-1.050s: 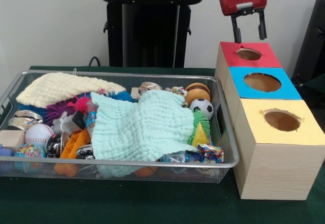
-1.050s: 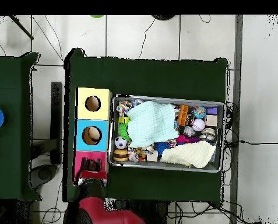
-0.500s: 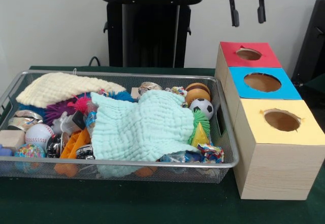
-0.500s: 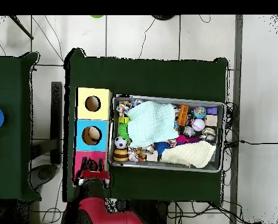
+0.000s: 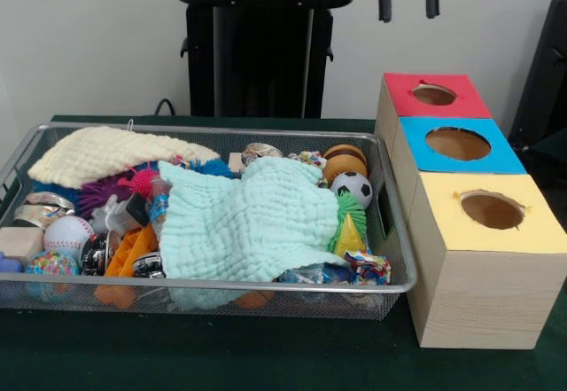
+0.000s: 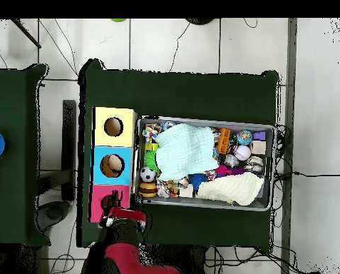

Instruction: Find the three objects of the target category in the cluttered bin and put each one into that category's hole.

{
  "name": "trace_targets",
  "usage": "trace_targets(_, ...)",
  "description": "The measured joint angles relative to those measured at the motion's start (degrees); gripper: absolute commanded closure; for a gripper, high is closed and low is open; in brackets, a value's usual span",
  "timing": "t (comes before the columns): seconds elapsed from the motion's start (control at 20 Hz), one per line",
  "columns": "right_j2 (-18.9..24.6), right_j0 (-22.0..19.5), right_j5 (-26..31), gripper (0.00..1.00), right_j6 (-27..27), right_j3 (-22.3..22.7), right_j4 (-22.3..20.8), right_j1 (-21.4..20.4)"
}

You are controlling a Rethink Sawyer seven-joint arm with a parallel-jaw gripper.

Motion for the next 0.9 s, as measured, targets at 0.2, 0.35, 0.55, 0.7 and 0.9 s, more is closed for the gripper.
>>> trace_targets(0.2,-2.87,0.68,-0.01,0.00,0.00,-1.68,1.15,0.77)
trace_targets(0.35,-4.43,0.74,-0.01,0.00,0.00,-3.96,1.66,2.36)
trace_targets(0.55,-4.73,-0.19,-0.14,0.00,0.00,-7.47,1.65,5.83)
trace_targets(0.7,-4.72,-1.14,-0.43,0.00,0.00,-10.32,1.67,9.10)
trace_targets(0.9,-4.72,-2.50,-1.16,0.00,0.00,-13.93,1.65,13.27)
